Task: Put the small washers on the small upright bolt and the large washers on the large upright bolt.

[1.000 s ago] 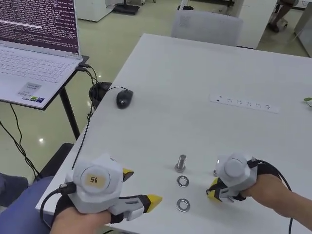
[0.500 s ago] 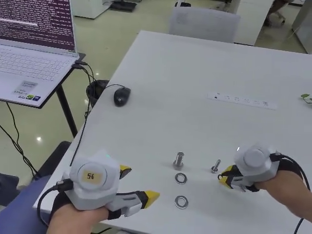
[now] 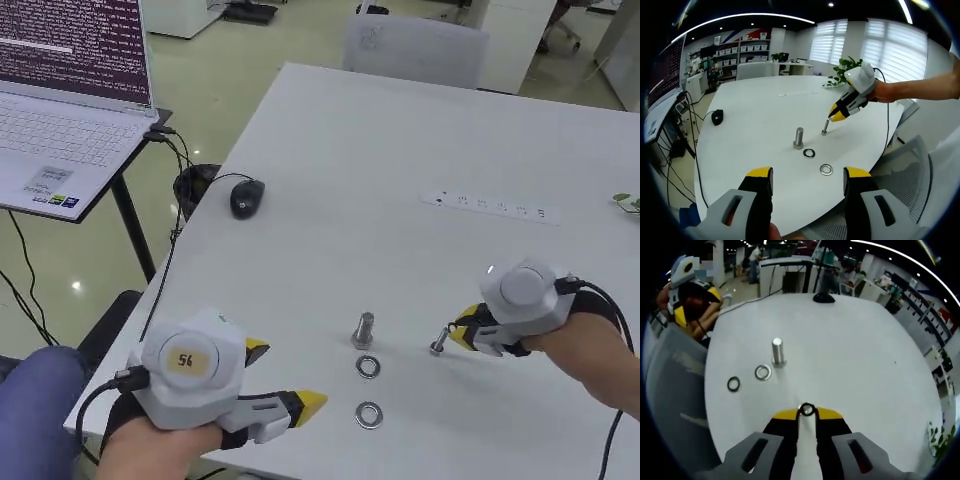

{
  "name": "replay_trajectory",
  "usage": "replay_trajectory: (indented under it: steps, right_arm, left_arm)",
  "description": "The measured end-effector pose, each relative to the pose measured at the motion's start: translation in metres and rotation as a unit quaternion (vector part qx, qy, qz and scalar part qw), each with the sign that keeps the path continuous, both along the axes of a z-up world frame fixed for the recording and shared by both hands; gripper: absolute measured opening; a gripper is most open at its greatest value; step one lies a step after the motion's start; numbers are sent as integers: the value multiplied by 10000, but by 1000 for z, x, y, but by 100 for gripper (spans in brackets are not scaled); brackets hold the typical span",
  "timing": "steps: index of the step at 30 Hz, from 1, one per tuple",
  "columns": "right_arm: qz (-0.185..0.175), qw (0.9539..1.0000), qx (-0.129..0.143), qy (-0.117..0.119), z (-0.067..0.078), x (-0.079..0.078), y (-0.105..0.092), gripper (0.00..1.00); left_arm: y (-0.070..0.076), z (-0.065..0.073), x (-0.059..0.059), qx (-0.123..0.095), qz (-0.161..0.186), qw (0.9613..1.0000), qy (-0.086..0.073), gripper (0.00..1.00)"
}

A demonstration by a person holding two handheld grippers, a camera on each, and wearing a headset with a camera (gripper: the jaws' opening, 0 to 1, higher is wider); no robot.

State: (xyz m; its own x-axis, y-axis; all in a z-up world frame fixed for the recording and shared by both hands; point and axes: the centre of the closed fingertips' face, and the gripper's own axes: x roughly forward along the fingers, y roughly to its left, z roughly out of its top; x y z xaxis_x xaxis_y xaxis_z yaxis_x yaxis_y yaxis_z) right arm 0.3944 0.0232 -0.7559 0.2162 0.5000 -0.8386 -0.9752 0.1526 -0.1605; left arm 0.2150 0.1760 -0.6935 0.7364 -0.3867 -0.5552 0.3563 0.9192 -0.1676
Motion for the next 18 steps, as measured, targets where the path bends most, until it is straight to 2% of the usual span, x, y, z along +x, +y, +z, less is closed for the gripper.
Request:
replay_trajectory:
  steps: [4,18]
  right_arm:
    - [73,9999,-137,20,-4,0,2,13]
    - [158,9992,-344,96,-11,0,1,13]
  left_arm:
    - [2,-1,-2,-2,38,10000,6,56]
    - [3,-2,-1,-15,48,10000,16,56]
